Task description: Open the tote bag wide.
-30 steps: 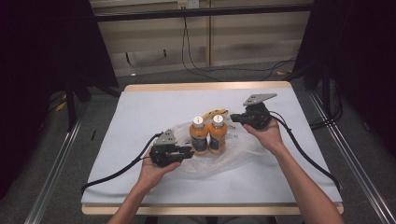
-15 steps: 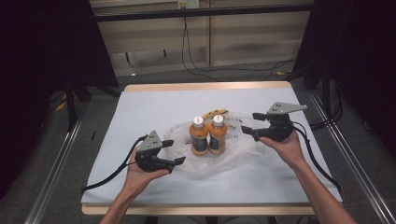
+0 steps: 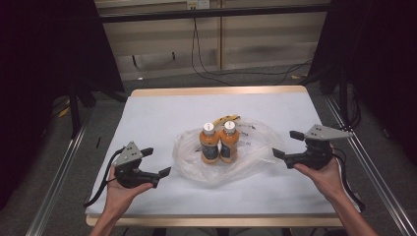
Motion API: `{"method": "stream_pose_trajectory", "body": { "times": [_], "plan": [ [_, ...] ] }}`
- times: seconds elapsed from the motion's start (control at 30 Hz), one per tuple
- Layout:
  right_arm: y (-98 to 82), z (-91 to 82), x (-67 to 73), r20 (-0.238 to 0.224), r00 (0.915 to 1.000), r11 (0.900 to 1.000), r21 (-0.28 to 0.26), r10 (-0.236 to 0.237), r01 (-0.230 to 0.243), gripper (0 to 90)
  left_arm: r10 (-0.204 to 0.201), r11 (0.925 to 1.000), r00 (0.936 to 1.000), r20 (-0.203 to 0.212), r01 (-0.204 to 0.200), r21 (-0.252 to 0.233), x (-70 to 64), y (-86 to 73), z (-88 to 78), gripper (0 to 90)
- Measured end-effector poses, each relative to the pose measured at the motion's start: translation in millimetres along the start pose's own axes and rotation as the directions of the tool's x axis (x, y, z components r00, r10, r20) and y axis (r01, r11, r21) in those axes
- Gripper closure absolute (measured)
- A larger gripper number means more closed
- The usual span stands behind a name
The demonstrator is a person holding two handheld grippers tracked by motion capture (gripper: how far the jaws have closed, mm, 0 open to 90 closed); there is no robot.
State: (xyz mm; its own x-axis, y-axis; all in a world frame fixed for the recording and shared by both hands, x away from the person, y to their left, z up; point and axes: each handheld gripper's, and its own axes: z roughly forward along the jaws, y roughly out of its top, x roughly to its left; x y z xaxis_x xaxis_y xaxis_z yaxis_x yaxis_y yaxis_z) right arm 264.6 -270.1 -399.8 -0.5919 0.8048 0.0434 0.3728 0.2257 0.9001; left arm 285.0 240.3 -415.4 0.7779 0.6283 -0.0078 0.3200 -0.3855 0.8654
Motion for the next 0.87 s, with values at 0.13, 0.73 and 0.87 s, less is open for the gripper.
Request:
{"method": "stream_pose_trajectory", "body": {
  "times": [0.13, 0.73, 0.87],
  "plan": [
    [-15.0, -15.1, 3.6, 0.023, 0.9997, 1.0, 0.013, 0.005, -0.006, 10.3, -0.016, 0.9967, 0.9968, -0.079, 0.022, 0.079, 0.1, -12.5, -5.4, 10.6],
    [-68.4, -69.1, 36.3, 0.098, 0.9894, 0.994, -0.001, 0.107, -0.108, 7.6, -0.122, 0.9919, 0.9918, -0.039, 0.123, 0.032, -41.9, -61.9, -45.3, 5.8],
    [-71.8, -76.9, 37.3, 0.117, 0.986, 0.992, -0.046, 0.118, -0.114, 6.8, -0.126, 0.992, 0.9913, -0.04, 0.126, 0.0, -42.5, -63.6, -51.1, 4.2]
  ]
}}
